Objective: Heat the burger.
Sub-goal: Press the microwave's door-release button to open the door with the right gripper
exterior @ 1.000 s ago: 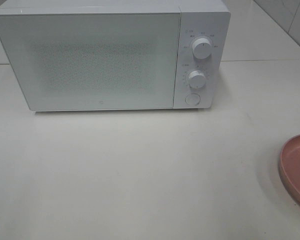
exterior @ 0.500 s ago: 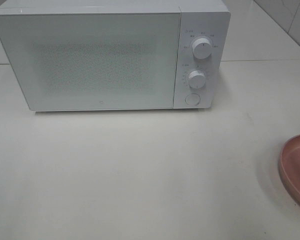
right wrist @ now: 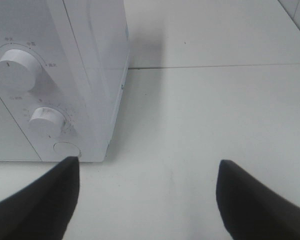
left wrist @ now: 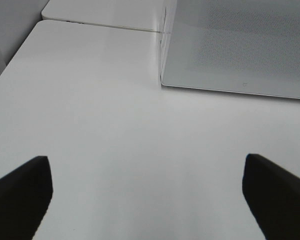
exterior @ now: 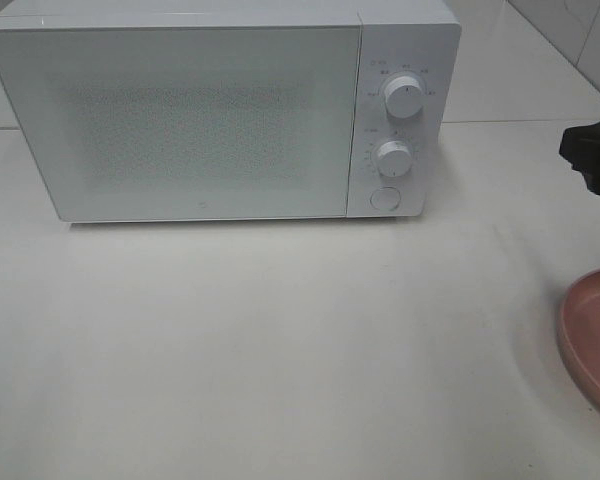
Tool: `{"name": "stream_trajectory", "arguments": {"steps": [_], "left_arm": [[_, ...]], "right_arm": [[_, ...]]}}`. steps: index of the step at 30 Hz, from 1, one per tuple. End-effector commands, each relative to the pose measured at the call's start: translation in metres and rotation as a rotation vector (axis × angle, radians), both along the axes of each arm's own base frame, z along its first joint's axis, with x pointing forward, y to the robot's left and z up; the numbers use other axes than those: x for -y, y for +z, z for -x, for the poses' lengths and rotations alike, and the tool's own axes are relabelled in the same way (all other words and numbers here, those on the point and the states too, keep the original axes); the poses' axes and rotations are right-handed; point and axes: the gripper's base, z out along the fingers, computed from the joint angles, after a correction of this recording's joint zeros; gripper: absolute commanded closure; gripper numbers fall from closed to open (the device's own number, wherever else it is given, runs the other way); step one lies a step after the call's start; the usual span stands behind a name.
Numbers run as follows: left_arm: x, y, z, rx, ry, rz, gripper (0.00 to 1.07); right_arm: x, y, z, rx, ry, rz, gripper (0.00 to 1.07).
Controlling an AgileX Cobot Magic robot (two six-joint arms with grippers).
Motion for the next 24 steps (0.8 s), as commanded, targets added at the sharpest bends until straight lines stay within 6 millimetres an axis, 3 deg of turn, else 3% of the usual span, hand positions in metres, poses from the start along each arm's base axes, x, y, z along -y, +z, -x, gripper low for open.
{"name": "stream_trajectory", "arguments": {"steps": [1,7,13,21,24], "left_arm": [[0.000,0.000,0.002,0.024,-0.003,0.000,0.09],[0.000,0.000,0.002,0.024,-0.003,0.000,0.09],[0.000,0.000,0.002,0.024,-0.003,0.000,0.09],[0.000,0.000,0.002,0.024,-0.003,0.000,0.09],[0.000,0.000,0.002,0.024,-0.003,0.000,0.09]], "right_arm": [[-0.001,-0.007,-0.010,0.029,0.020,0.021,0.37],[-0.002,-0.026,-0.026,0.060,0.041,0.063,0.37],[-0.008,-0.040,-0.028,0.106,0.011,0.082,0.37],[-0.044,-0.064,-0.026,0.118,0.011,0.127,0.37],[-0.047,-0.066,-0.026,0.120,0.012,0.128,0.37]]}}
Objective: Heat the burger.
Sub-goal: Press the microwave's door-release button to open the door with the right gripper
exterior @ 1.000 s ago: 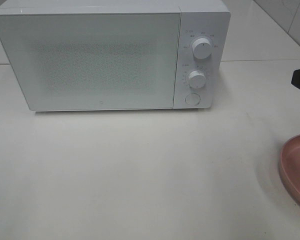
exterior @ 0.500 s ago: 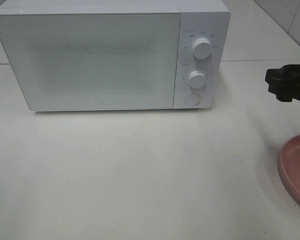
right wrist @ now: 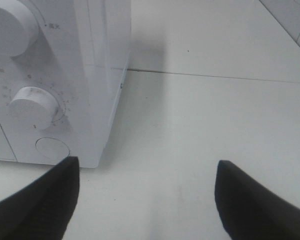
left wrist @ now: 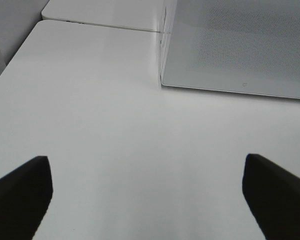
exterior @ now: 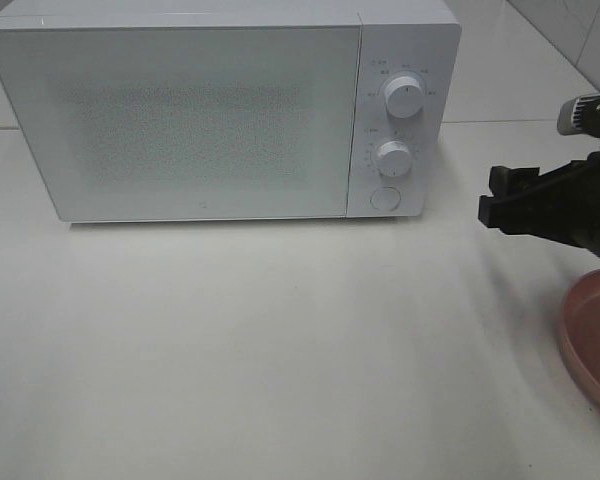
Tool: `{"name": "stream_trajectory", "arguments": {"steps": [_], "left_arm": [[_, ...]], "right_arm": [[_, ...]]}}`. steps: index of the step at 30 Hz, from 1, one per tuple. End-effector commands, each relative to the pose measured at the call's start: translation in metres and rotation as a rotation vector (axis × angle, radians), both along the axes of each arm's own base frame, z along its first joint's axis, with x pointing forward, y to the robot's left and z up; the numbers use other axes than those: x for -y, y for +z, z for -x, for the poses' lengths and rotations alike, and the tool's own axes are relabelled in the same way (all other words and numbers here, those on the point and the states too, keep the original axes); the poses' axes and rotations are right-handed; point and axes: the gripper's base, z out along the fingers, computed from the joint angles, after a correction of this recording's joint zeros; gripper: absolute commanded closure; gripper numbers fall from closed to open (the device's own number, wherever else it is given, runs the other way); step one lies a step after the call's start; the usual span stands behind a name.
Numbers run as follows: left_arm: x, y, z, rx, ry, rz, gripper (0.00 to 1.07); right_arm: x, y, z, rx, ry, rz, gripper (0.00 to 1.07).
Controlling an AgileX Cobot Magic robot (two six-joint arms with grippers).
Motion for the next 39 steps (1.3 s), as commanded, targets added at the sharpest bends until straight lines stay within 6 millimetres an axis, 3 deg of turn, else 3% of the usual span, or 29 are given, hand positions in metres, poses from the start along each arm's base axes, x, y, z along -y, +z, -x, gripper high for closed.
{"name": "stream_trajectory", "arguments": {"steps": [1,13,28,36,39], "left_arm": [[0.000,0.000,0.002,0.024,-0.003,0.000,0.09],[0.000,0.000,0.002,0.024,-0.003,0.000,0.09],[0.000,0.000,0.002,0.024,-0.003,0.000,0.09],[0.000,0.000,0.002,0.024,-0.003,0.000,0.09],[0.000,0.000,0.002,0.024,-0.003,0.000,0.09]], "right_arm": [[-0.011,-0.003,0.002,0.030,-0.002,0.012,0.37],[-0.043,-0.016,0.016,0.038,-0.009,-0.006,0.37],[-0.057,-0.020,0.022,0.024,0.013,-0.036,0.38],[-0.057,-0.020,0.022,0.006,-0.059,-0.233,0.44],[-0.057,-0.020,0.022,-0.010,-0.116,-0.390,0.50]]}}
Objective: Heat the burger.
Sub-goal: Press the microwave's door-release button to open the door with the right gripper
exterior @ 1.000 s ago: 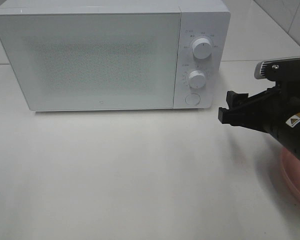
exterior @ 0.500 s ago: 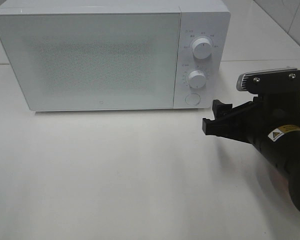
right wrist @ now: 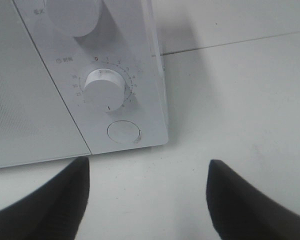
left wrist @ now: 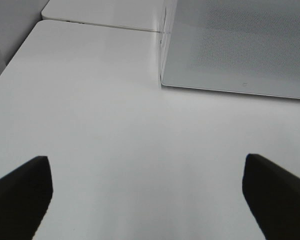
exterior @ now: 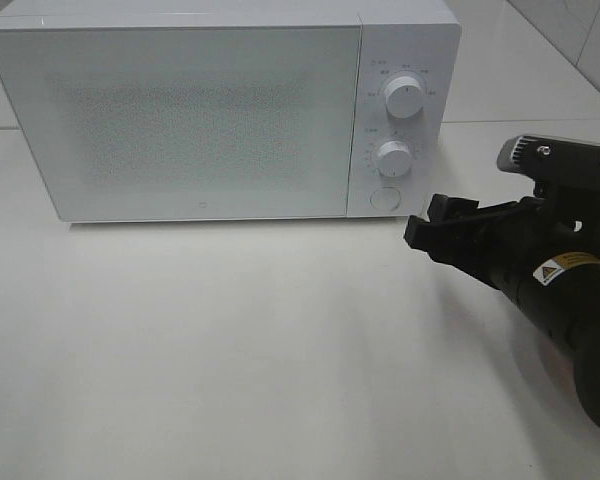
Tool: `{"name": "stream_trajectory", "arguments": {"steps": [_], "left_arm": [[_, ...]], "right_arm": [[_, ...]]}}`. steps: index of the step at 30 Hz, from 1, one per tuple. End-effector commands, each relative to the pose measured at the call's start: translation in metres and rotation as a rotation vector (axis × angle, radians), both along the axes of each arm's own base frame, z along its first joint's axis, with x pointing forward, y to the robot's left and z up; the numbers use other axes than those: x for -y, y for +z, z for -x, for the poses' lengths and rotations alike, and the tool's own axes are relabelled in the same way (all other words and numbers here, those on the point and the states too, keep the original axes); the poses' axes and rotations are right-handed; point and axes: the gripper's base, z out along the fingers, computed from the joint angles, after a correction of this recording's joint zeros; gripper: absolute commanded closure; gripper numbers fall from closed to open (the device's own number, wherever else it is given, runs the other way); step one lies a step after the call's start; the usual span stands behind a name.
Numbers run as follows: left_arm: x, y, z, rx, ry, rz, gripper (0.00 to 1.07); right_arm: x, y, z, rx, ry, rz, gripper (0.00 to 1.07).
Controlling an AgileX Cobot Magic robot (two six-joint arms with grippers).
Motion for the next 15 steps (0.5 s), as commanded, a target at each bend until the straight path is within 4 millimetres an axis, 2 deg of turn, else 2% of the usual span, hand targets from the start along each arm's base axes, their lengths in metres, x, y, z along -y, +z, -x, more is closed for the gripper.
{"name": "stream_trajectory", "arguments": {"steps": [1,4,6,7,8,9,10,12,14,15], "left_arm": [[0.0002,-0.0005,0.0022,0.024,-0.003,0.000,0.09],[0.0002,-0.0005,0.0022,0.024,-0.003,0.000,0.09],[0.0002,-0.0005,0.0022,0.024,-0.003,0.000,0.09],[0.0002,-0.0005,0.0022,0.024,-0.003,0.000,0.09],[0.0002,-0.0005,0.0022,0.024,-0.003,0.000,0.09],[0.0002,-0.0005,0.0022,0.024,-0.003,0.000,0.09],[0.0002,-0.0005,0.0022,0.024,-0.003,0.000,0.09],[0.0002,-0.0005,0.0022,0.024,-0.003,0.000,0.09],[0.0002,-0.0005,0.0022,0.024,-0.003,0.000,0.09],[0.0002,-0.0005,0.0022,0.024,-0.003,0.000,0.09]], "right_arm": [[-0.0016,0.0017,-0.0005,-0.004,-0.045,-0.147,0.51],[-0.0016,0.0014,-0.0004,-0.016,-0.078,-0.238,0.56],[-0.0017,0.0014,-0.0004,-0.032,-0.132,-0.390,0.62],[-0.0017,0.0014,-0.0004,-0.032,-0.132,-0.390,0.62],[-0.0017,0.0014,-0.0004,-0.045,-0.176,-0.514,0.67],[-0.0017,0.0014,-0.0004,-0.045,-0.176,-0.514,0.67],[-0.0017,0.0014,-0.0004,-0.055,-0.214,-0.620,0.72],[-0.0017,0.0014,-0.0004,-0.060,-0.231,-0.665,0.74],[-0.0020,0.0011,-0.0003,-0.080,-0.282,-0.812,0.81],[-0.0020,0.0011,-0.0003,-0.080,-0.282,-0.812,0.81]]}}
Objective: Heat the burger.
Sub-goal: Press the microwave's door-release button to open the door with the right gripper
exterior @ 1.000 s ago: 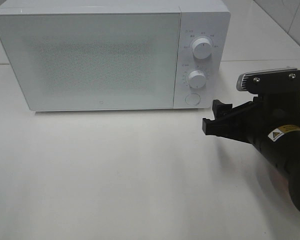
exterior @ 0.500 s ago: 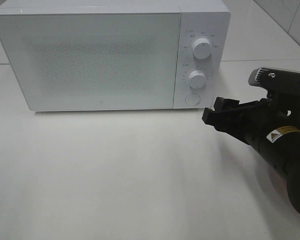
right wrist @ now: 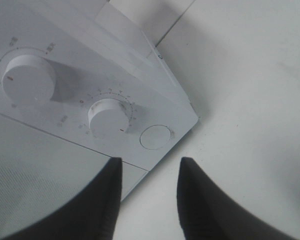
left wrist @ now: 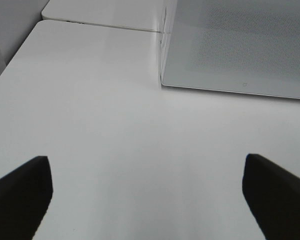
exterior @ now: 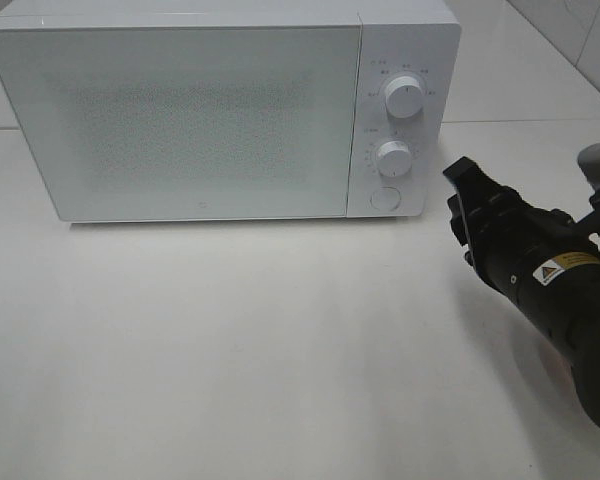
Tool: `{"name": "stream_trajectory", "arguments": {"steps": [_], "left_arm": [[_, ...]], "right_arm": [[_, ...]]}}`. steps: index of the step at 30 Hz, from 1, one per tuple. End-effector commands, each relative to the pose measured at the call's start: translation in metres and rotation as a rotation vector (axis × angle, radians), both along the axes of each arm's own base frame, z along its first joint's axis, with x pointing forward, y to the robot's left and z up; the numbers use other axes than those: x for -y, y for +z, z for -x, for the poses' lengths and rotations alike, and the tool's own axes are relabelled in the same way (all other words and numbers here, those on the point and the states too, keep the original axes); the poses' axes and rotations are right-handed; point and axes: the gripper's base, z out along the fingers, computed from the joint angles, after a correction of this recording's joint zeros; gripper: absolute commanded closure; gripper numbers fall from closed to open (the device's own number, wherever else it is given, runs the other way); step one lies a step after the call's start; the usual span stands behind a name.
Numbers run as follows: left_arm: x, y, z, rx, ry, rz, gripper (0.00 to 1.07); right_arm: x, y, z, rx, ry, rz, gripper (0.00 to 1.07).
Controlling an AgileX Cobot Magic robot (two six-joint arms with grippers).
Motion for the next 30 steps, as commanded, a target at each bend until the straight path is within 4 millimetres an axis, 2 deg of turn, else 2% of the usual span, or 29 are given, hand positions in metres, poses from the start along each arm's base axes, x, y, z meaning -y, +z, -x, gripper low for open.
{"name": "stream_trajectory", "arguments": {"steps": [1,3,5,7,8,12,22,30], "left_arm": [[0.000,0.000,0.002,0.024,-0.003,0.000,0.09],[0.000,0.000,0.002,0.024,-0.003,0.000,0.09],[0.000,0.000,0.002,0.024,-0.003,0.000,0.09],[0.000,0.000,0.002,0.024,-0.003,0.000,0.09],[0.000,0.000,0.002,0.024,-0.003,0.000,0.09],[0.000,0.000,0.002,0.024,-0.003,0.000,0.09],[0.000,0.000,0.002,0.024,-0.003,0.000,0.09],[0.000,0.000,0.002,0.024,-0.003,0.000,0.09]], "right_arm": [[-0.002,0.000,0.000,-0.032,-0.065,-0.218,0.84],[-0.002,-0.001,0.000,-0.044,-0.079,-0.257,0.85],[-0.003,-0.003,0.001,-0.085,-0.120,-0.367,0.93],[-0.003,-0.004,0.002,-0.100,-0.130,-0.391,0.96],[-0.004,-0.006,0.003,-0.128,-0.149,-0.437,1.02],[-0.004,-0.008,0.004,-0.154,-0.170,-0.483,1.07],[-0.006,-0.008,0.000,-0.153,-0.187,-0.508,1.07],[-0.019,-0.022,-0.013,-0.158,-0.181,-0.520,1.07]]}}
